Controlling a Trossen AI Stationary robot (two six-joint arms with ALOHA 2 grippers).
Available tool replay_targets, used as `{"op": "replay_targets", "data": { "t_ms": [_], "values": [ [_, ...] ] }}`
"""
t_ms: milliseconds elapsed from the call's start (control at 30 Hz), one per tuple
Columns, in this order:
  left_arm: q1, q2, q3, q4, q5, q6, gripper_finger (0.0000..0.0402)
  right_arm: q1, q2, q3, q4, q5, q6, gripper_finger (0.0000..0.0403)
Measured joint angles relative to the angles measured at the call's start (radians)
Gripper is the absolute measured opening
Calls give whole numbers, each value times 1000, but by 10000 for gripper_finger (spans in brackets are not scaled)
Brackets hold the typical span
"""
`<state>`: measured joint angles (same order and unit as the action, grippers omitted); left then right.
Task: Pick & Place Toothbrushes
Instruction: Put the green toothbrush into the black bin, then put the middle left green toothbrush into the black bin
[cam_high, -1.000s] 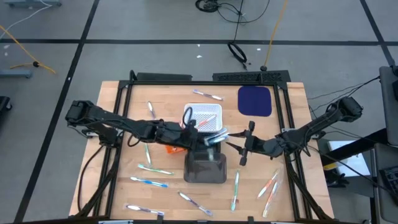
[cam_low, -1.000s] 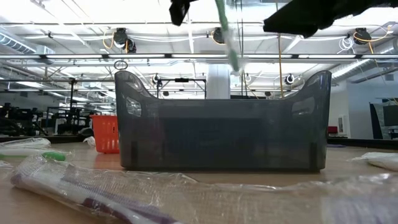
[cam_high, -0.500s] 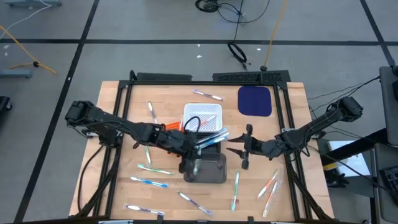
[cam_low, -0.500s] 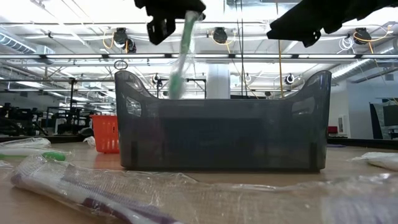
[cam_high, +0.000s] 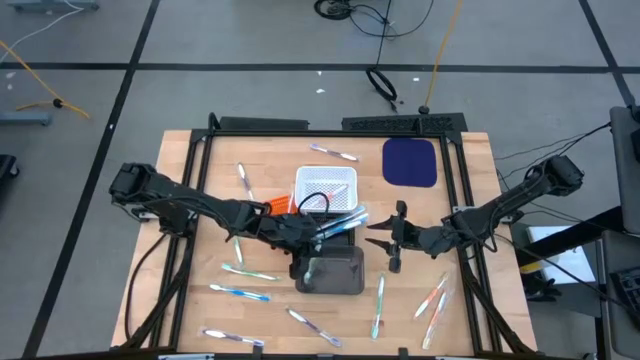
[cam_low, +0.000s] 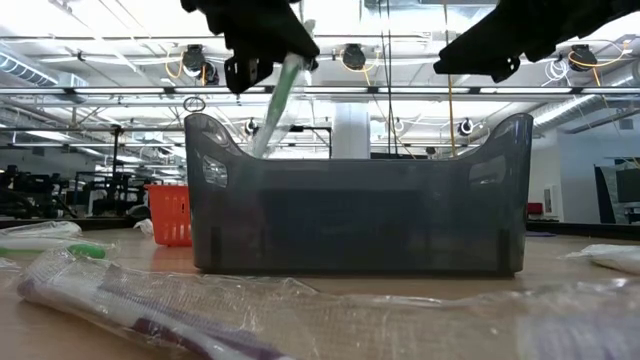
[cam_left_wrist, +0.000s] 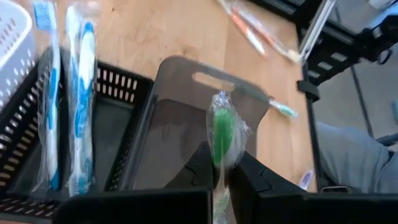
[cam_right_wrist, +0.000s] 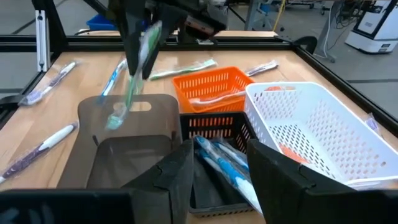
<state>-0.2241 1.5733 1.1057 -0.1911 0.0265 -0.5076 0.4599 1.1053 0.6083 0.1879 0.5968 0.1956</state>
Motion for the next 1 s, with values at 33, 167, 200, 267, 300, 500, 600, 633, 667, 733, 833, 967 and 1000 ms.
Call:
{"op": "replay_targets", "data": {
  "t_ms": [33, 167, 200, 267, 300, 500, 600, 633, 667, 733, 833, 967, 1000],
  "values": [
    [0, 6, 0, -2, 0, -1, 12, 0, 0, 0, -1, 0, 0, 141],
    [0, 11, 0, 2, 0, -3, 16, 0, 0, 0, -15, 0, -1, 140],
    [0, 11, 0, 2, 0, -5, 24, 0, 0, 0, -18, 0, 1, 140],
    [0, 11, 0, 0, 0, -24, 46, 0, 0, -1, -25, 0, 1, 140],
    [0, 11, 0, -1, 0, -25, 59, 0, 0, -1, -28, 0, 1, 141],
    [0, 11, 0, 2, 0, -7, 131, 0, 0, -1, -37, 0, 1, 139],
    [0, 11, 0, 7, 0, -7, 156, 0, 0, -1, -37, 0, 1, 137],
    [0, 11, 0, 9, 0, -4, 162, 0, 0, -1, -37, 0, 1, 137],
    [0, 11, 0, 11, 1, 0, 167, 0, 0, -1, -38, 0, 0, 138],
    [0, 11, 0, 12, 0, 10, 175, 0, 0, -1, -39, 0, 0, 137],
    [1, 11, 0, 21, 0, 15, 178, 0, 0, -1, -44, 0, 1, 137],
    [1, 7, 0, 18, 0, 8, 172, 0, 0, -12, -36, 0, 1, 137],
    [-2, 4, 0, 12, 0, 8, 170, 0, 0, -17, -36, 0, 2, 136]
  ]
}}
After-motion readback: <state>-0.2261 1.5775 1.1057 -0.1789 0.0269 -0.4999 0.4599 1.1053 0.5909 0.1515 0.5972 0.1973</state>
